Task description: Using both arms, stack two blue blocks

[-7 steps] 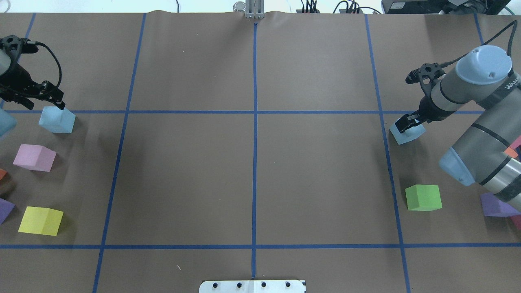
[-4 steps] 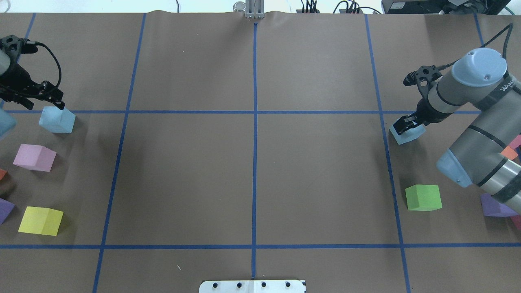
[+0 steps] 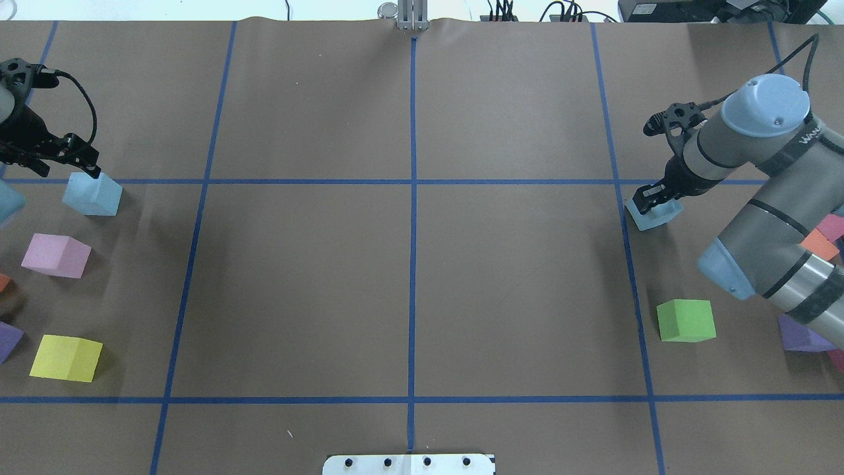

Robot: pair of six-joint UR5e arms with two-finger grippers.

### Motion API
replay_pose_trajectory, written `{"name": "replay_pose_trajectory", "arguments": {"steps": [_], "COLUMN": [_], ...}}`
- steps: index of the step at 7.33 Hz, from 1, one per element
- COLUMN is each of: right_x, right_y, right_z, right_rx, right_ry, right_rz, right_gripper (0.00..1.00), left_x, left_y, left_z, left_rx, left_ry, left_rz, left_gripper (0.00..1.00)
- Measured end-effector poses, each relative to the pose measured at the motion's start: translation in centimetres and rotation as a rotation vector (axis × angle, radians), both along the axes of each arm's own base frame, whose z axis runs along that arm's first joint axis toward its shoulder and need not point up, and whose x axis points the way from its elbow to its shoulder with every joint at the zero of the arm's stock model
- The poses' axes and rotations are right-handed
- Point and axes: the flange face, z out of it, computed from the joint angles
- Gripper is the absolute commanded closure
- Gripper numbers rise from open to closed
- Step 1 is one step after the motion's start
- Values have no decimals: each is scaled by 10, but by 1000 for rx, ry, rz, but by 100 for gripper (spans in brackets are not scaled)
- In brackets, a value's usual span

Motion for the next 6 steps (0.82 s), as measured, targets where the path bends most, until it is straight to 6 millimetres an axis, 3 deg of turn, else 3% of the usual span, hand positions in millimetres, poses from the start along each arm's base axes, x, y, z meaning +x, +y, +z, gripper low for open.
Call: {"name": "replay_pose_trajectory", "arguments": {"steps": [3,6], "right_x": [-14,-30], "right_y": [-15,-22], "right_z": [-58,-154], "right_rx": [12,-49], "right_ry": [-47,-77], "right_rz": [22,84], "right_gripper": [52,52], "left_x": [4,17], "left_y": [6,18], "left_z": [9,17], "left_rx": [-23,-61], "left_ry": [-10,-7], "left_rz": [-13,-37], "left_gripper": [2,2]}}
